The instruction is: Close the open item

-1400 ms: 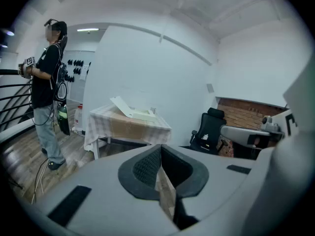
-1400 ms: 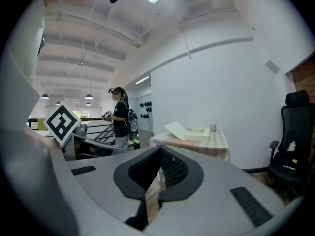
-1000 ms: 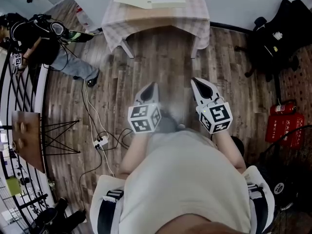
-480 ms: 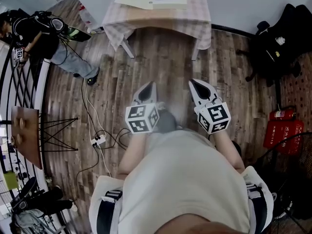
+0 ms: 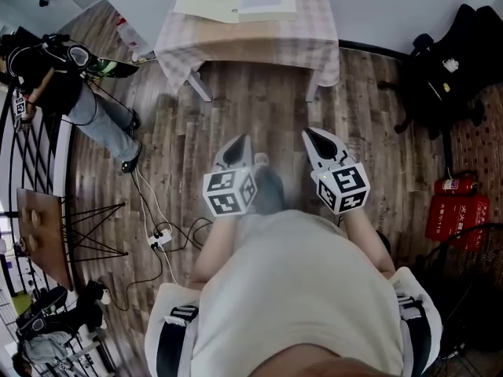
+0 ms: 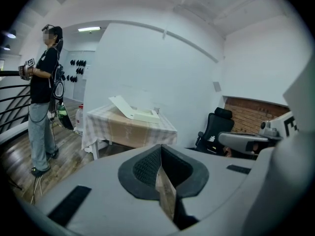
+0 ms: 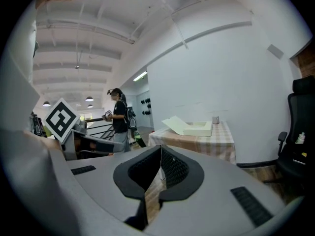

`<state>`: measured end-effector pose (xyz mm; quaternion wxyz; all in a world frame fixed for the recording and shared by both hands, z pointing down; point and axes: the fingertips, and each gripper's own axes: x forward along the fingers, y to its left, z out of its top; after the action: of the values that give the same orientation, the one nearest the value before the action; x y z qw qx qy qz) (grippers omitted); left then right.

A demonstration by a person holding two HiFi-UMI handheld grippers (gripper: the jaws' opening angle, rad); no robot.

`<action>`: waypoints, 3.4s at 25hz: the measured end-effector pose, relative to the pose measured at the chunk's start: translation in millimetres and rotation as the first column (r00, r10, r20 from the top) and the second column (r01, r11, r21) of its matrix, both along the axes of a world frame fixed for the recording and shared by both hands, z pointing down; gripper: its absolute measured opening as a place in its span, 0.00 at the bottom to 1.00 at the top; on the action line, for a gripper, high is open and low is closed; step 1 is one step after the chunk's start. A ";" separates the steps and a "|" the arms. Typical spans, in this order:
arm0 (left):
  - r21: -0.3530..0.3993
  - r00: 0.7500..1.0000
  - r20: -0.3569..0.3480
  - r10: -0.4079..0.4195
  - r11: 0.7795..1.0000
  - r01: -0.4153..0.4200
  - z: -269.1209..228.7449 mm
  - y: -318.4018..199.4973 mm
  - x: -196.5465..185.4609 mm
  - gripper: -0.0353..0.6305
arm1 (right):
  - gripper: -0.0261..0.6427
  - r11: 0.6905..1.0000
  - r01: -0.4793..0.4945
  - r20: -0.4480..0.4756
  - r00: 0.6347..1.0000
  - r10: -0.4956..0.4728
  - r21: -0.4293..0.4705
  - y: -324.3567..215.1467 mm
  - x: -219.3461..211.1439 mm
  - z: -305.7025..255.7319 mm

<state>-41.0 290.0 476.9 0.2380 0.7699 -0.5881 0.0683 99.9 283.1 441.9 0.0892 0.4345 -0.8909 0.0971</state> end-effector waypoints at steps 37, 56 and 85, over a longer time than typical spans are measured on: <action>-0.002 1.000 0.023 0.015 1.000 -0.015 2.9 -352.5 -134.8 0.06 | 0.04 0.993 -0.097 -0.024 0.995 0.098 0.062 -339.8 -106.0 -21.6; -0.012 0.980 0.000 -0.198 0.980 0.198 35.1 -485.2 -211.2 0.06 | 0.04 0.999 0.006 -0.063 0.998 -0.003 0.052 -456.1 -120.9 -5.0; -0.102 0.828 -0.060 -0.558 0.828 0.551 63.3 -570.7 -314.6 0.31 | 0.04 0.978 0.196 -0.012 0.981 -0.196 0.071 -601.9 -137.4 -16.1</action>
<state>-355.6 -280.7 540.2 0.3036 0.5581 -0.7722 -0.0140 -37.5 -318.8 425.8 0.0848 0.3477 -0.9321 0.0549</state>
